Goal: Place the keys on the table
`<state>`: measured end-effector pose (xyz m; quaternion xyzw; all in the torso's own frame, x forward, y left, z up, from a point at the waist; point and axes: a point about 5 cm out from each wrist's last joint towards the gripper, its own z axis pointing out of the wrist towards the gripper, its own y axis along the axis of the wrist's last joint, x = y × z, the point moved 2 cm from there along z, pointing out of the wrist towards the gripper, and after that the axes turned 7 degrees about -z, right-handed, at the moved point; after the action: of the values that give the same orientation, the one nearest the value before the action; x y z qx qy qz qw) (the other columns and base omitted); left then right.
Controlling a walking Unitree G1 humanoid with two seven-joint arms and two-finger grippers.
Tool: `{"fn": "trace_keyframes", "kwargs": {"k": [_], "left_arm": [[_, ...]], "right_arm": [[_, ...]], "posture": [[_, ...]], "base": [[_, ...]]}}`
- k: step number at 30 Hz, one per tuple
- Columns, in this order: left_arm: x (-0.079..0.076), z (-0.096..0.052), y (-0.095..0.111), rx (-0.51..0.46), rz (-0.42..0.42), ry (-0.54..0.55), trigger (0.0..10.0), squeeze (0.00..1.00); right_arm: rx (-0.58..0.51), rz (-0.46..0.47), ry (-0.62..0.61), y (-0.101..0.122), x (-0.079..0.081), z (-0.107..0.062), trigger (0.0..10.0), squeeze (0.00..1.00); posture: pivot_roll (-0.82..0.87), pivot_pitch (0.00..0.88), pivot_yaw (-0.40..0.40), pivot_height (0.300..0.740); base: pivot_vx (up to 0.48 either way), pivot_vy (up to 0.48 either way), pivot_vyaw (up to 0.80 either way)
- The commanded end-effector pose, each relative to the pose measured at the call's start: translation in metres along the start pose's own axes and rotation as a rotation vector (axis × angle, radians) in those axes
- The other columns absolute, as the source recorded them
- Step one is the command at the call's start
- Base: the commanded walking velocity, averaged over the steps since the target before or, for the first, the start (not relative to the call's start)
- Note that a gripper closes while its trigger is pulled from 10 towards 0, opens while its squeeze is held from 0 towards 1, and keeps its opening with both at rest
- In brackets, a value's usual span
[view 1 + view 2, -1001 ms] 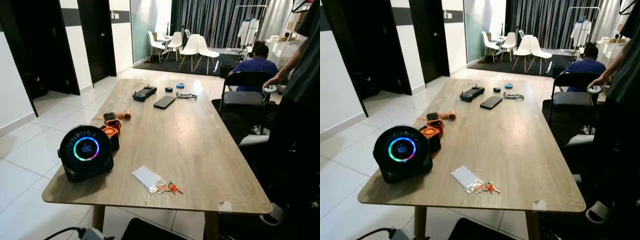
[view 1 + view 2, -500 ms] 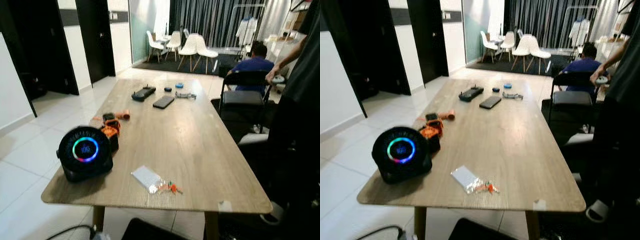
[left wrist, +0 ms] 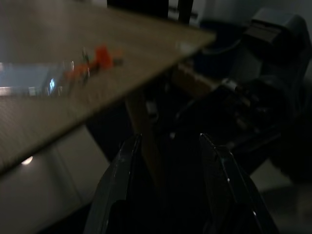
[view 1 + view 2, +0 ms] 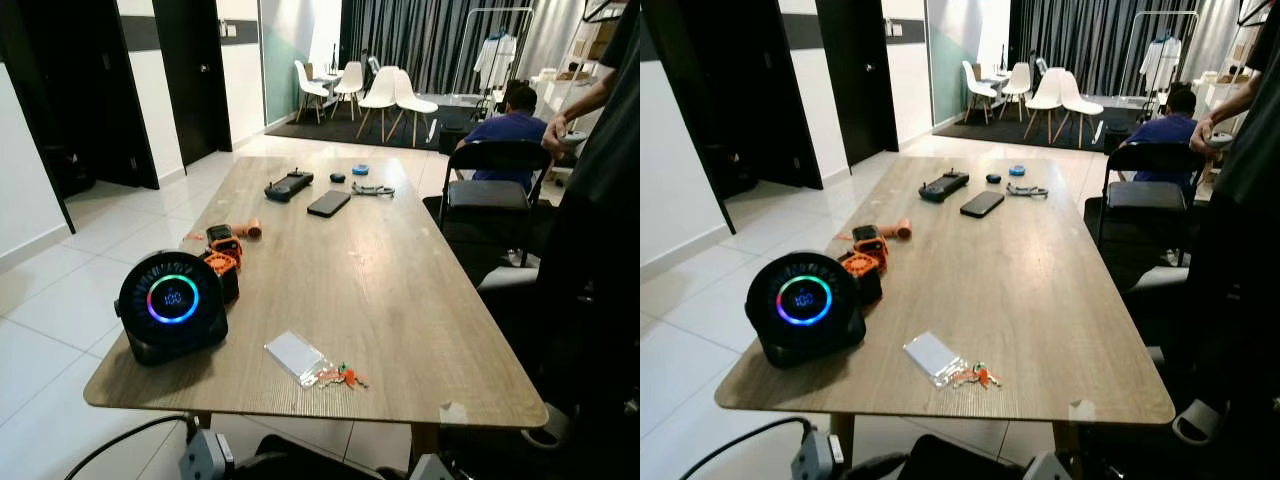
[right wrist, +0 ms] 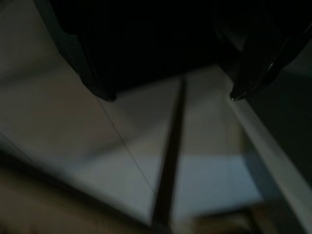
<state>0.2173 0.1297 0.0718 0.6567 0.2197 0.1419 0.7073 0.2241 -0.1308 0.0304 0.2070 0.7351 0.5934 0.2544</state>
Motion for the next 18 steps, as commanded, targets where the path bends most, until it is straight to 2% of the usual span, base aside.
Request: {"fn": "trace_keyframes", "kwargs": {"k": [1, 6, 10, 11, 13, 15, 16, 18], "left_arm": [[0.001, 0.005, 0.012, -0.050, -0.014, -0.003, 10.0, 0.00], [0.007, 0.016, 0.032, -0.131, -0.017, 0.008, 10.0, 0.00], [0.008, 0.018, 0.037, -0.147, -0.016, 0.010, 10.0, 0.00], [0.011, 0.020, 0.044, -0.171, -0.016, 0.019, 10.0, 0.00], [0.014, 0.021, 0.049, -0.188, -0.014, 0.029, 10.0, 0.00], [0.027, 0.029, 0.059, -0.201, 0.036, 0.117, 10.0, 0.00], [0.027, 0.029, 0.059, -0.201, 0.036, 0.117, 10.0, 0.00], [0.038, 0.034, 0.066, -0.212, 0.074, 0.202, 10.0, 0.00]], "right_arm": [[-0.069, 0.030, 0.041, 0.019, 0.000, 0.006, 10.0, 0.00], [-0.193, 0.045, 0.004, 0.051, -0.013, 0.013, 10.0, 0.00], [-0.221, 0.051, -0.013, 0.059, -0.017, 0.014, 10.0, 0.00], [-0.261, 0.055, -0.038, 0.070, -0.023, 0.015, 10.0, 0.00], [-0.287, 0.052, -0.060, 0.078, -0.028, 0.016, 10.0, 0.00], [-0.278, 0.032, -0.126, 0.086, -0.041, 0.015, 10.0, 0.00], [-0.278, 0.032, -0.126, 0.086, -0.041, 0.015, 10.0, 0.00], [-0.240, 0.020, -0.190, 0.084, -0.050, 0.014, 10.0, 0.00]], "posture": [[0.01, 0.040, 0.022, 0.740], [0.01, 0.038, 0.023, 0.740], [0.01, 0.037, 0.023, 0.740], [0.01, 0.038, 0.024, 0.740], [0.01, 0.038, 0.024, 0.740], [0.01, 0.039, 0.023, 0.740], [0.01, 0.039, 0.023, 0.740], [0.01, 0.040, 0.021, 0.740]], "base": [[0.000, 0.000, 0.00], [0.000, 0.000, 0.00], [0.000, 0.000, 0.00], [0.000, 0.000, 0.00], [0.000, 0.000, 0.00], [0.000, 0.000, 0.00], [0.000, 0.000, 0.00], [0.000, 0.000, 0.00]]}}
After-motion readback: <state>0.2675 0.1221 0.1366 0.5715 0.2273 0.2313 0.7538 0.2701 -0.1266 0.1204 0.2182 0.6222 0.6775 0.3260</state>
